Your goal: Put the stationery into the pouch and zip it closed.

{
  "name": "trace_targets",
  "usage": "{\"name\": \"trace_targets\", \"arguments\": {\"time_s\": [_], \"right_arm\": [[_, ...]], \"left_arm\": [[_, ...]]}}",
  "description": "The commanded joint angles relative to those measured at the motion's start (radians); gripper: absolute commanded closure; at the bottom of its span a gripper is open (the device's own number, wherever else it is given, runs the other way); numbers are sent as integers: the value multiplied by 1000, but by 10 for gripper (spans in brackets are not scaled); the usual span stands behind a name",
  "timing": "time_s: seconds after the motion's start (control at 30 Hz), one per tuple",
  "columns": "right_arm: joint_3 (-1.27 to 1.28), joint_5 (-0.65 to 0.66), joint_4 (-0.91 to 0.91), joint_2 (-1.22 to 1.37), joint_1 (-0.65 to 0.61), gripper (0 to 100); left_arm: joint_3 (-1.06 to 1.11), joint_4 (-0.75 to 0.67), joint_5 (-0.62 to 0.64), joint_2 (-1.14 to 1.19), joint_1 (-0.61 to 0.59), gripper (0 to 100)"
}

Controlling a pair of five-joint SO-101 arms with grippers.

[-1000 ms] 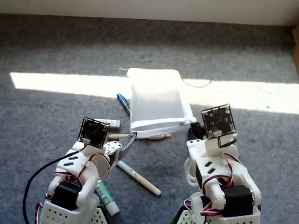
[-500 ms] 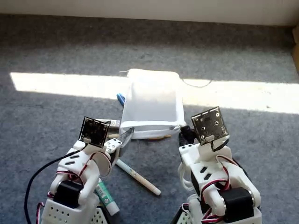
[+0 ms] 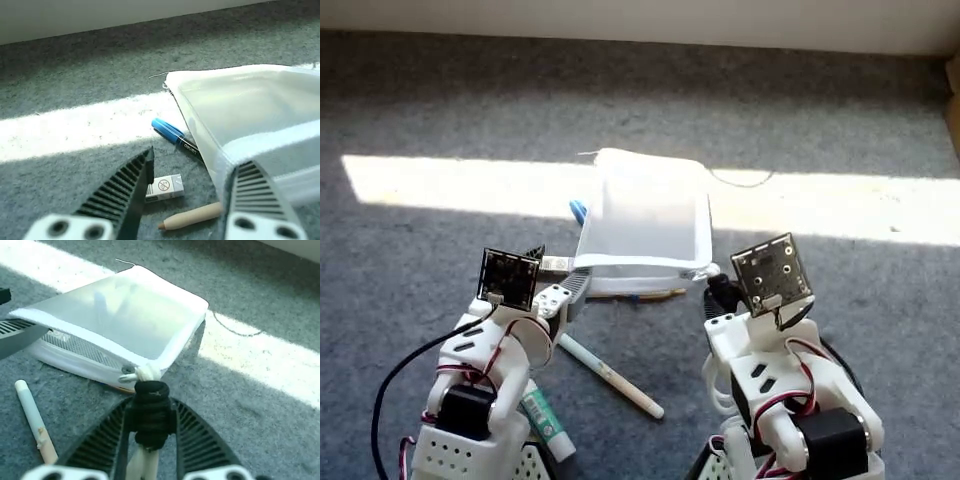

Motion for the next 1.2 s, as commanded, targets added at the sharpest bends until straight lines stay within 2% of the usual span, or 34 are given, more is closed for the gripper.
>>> {"name": "trace_targets", "arguments": {"time_s": [0.0,0.2,0.33,0.7,0.83,0.93,1.07,1.17], "right_arm": [[-59,-11,1,-2,-8,995],[-59,-11,1,-2,-8,995],[-58,-11,1,-2,-10,995],[-53,-11,1,-2,-10,995],[-53,-11,1,-2,-10,993],[-53,-12,1,-2,-8,941],[-51,-12,1,-2,-7,845],[-51,-12,1,-2,-5,813]], "left_arm": [[-7,-21,11,-2,-15,766],[-7,-46,6,-2,5,844],[-7,-51,5,-1,42,844],[-15,-49,-28,-1,41,851],[-50,-2,-31,-1,41,934],[-105,49,-31,-1,41,974],[-139,64,-32,-1,30,993],[-159,71,-32,-1,-7,993]]}}
